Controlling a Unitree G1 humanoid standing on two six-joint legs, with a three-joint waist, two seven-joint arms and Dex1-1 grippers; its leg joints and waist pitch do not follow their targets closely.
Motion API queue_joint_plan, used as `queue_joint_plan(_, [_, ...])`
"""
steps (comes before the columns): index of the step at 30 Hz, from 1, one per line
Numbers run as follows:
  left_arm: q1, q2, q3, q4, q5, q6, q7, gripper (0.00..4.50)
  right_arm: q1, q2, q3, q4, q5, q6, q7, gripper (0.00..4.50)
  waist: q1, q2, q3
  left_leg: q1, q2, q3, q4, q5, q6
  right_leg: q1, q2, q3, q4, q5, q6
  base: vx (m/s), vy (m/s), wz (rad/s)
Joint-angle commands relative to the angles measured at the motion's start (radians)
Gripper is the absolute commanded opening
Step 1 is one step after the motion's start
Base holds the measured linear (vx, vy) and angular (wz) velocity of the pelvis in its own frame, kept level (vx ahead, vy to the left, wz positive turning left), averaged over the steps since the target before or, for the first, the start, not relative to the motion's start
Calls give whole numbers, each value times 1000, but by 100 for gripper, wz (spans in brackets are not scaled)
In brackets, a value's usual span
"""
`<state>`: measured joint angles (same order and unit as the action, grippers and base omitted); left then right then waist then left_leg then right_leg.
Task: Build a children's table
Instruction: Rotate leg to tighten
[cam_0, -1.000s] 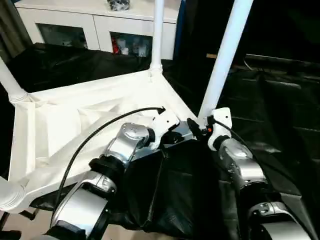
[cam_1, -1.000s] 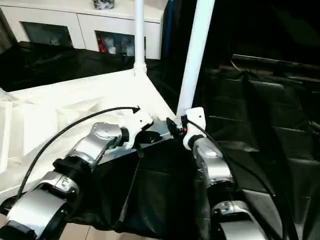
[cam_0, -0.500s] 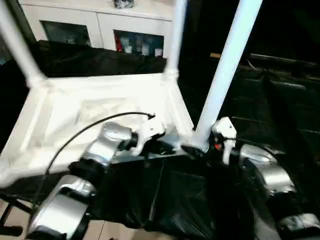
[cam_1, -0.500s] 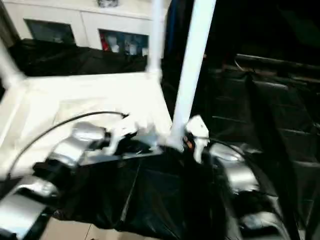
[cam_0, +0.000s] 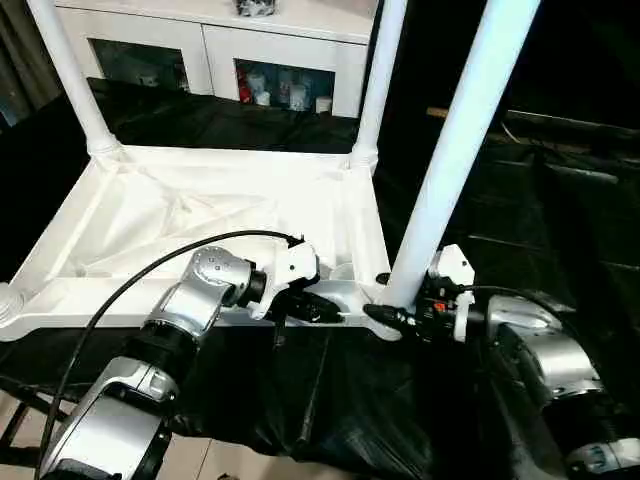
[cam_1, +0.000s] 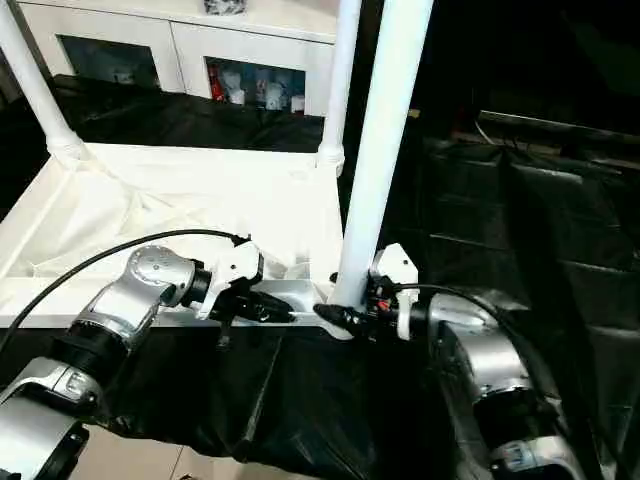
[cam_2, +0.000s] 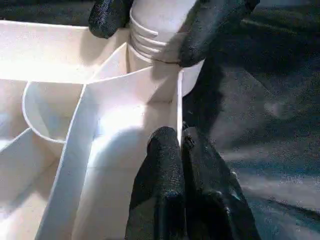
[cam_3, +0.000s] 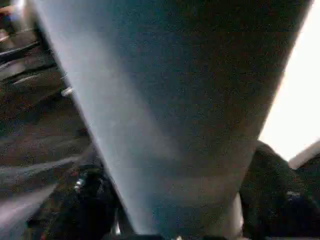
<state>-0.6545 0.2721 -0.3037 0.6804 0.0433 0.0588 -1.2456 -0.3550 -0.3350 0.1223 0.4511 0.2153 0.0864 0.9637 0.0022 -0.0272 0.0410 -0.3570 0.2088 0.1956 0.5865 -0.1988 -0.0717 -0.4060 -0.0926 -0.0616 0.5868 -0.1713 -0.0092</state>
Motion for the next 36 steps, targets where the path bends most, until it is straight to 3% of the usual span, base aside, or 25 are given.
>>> queue_joint_plan(1, [-5, -58, -12, 17, 29, 33, 111, 0, -30, 53, -7, 68, -80, -37, -197, 284, -6, -11, -53, 4, 25, -4, -65, -174, 62, 44, -44, 38, -62, -241, -234, 0, 0, 0])
queue_joint_plan(4, [-12, -84, -10, 34, 37, 46, 163, 0, -41, 83, -29, 98, -90, -44, -293, 269, -13, -15, -50, 5, 19, -8, -67, -239, 32, 41, -42, 38, -76, -370, -186, 0, 0, 0])
queue_joint_plan(6, [-29, -151, -1, 70, 44, 83, 263, 0, -64, 143, -61, 149, -110, -38, -466, 267, -19, -11, -51, 4, 18, -10, -69, -243, 18, 38, -41, 39, -76, -374, -175, 0, 0, 0])
queue_joint_plan(7, [-32, -165, 2, 76, 43, 91, 280, 0, -68, 154, -65, 158, -113, -36, -495, 265, -23, -15, -52, 5, 17, -11, -69, -251, 14, 39, -39, 38, -77, -375, -174, 0, 0, 0])
queue_joint_plan(8, [-32, -165, 2, 76, 43, 91, 280, 0, -68, 154, -65, 158, -113, -36, -495, 265, -24, -16, -53, 5, 16, -10, -67, -247, 17, 39, -39, 39, -77, -366, -175, 0, 0, 0])
queue_joint_plan(10, [-44, -240, 14, 114, 40, 101, 381, 0, -100, 223, -85, 209, -131, -42, -645, 264, -27, -8, -54, 3, 15, -8, -65, -236, 30, 36, -37, 42, -74, -323, -187, 0, 0, 0])
queue_joint_plan(12, [-49, -271, 16, 133, 44, 101, 428, 0, -117, 256, -89, 234, -143, -45, -712, 264, -28, -13, -56, 2, 13, -7, -65, -221, 33, 40, -35, 41, -73, -298, -193, 0, 0, 0])
queue_joint_plan(13, [-49, -284, 20, 140, 46, 98, 444, 0, -129, 275, -82, 251, -159, -63, -746, 264, -27, -7, -57, 2, 12, -7, -64, -213, 38, 42, -35, 42, -72, -295, -189, 0, 0, 0])
queue_joint_plan(15, [-51, -297, 27, 148, 48, 94, 459, 0, -147, 300, -66, 279, -188, -93, -786, 264, -31, -12, -57, -2, 10, -6, -64, -212, 45, 43, -35, 41, -73, -301, -185, 0, 0, 0])
queue_joint_plan(17, [-54, -296, 26, 150, 51, 91, 458, 0, -151, 306, -69, 284, -185, -100, -783, 264, -28, -11, -58, -1, 9, -5, -63, -217, 54, 42, -36, 41, -77, -329, -171, 0, 0, 0])
queue_joint_plan(20, [-52, -265, 14, 133, 62, 77, 422, 0, -158, 300, -91, 280, -147, -133, -730, 334, -27, -10, -58, -2, 12, -6, -64, -226, 64, 40, -36, 41, -78, -337, -164, 0, 0, 0])
queue_joint_plan(21, [-51, -245, 10, 122, 63, 72, 399, 0, -160, 282, -91, 272, -148, -146, -712, 334, -22, 4, -57, 0, 13, -9, -67, -227, 62, 40, -37, 41, -77, -324, -170, 0, 0, 0])
queue_joint_plan(23, [-44, -215, 6, 112, 65, 61, 364, 0, -158, 256, -93, 261, -152, -161, -689, 345, -25, 1, -61, -4, 13, -7, -64, -209, 66, 44, -34, 41, -70, -246, -194, 0, 0, 0])
queue_joint_plan(24, [-39, -200, 3, 108, 67, 51, 345, 0, -155, 246, -100, 255, -144, -165, -671, 360, -23, 8, -62, -4, 13, -6, -63, -192, 76, 46, -34, 41, -64, -192, -219, 0, 0, 0])
queue_joint_plan(25, [-38, -197, 2, 108, 68, 47, 341, 0, -155, 245, -101, 256, -142, -167, -669, 371, -23, 5, -61, -4, 13, -5, -63, -194, 79, 46, -34, 41, -65, -191, -222, 0, 0, 0])
queue_joint_plan(26, [-37, -191, 0, 108, 68, 41, 332, 0, -154, 240, -103, 254, -139, -170, -659, 377, -21, 11, -61, -4, 13, -6, -63, -194, 80, 48, -36, 41, -64, -190, -226, 0, 0, 0])
queue_joint_plan(30, [-39, -120, 1, 81, 51, 4, 221, 0, -128, 172, -86, 191, -84, -162, -456, 414, -15, 10, -62, -8, 13, -7, -62, -190, 96, 56, -37, 39, -60, -166, -245, 0, 0, 0])
queue_joint_plan(35, [-24, -45, -1, 31, 23, -25, 83, 0, -78, 77, -45, 114, -57, -129, -232, 435, -10, 12, -65, -5, 20, -6, -57, -140, 128, 54, -38, 40, -47, -69, -289, 0, 0, 0])
queue_joint_plan(36, [-20, -33, -2, 24, 17, -24, 64, 0, -68, 64, -40, 96, -45, -117, -193, 435, -7, 8, -64, -6, 20, -4, -55, -131, 138, 55, -37, 41, -43, -42, -297, 0, 0, 0])
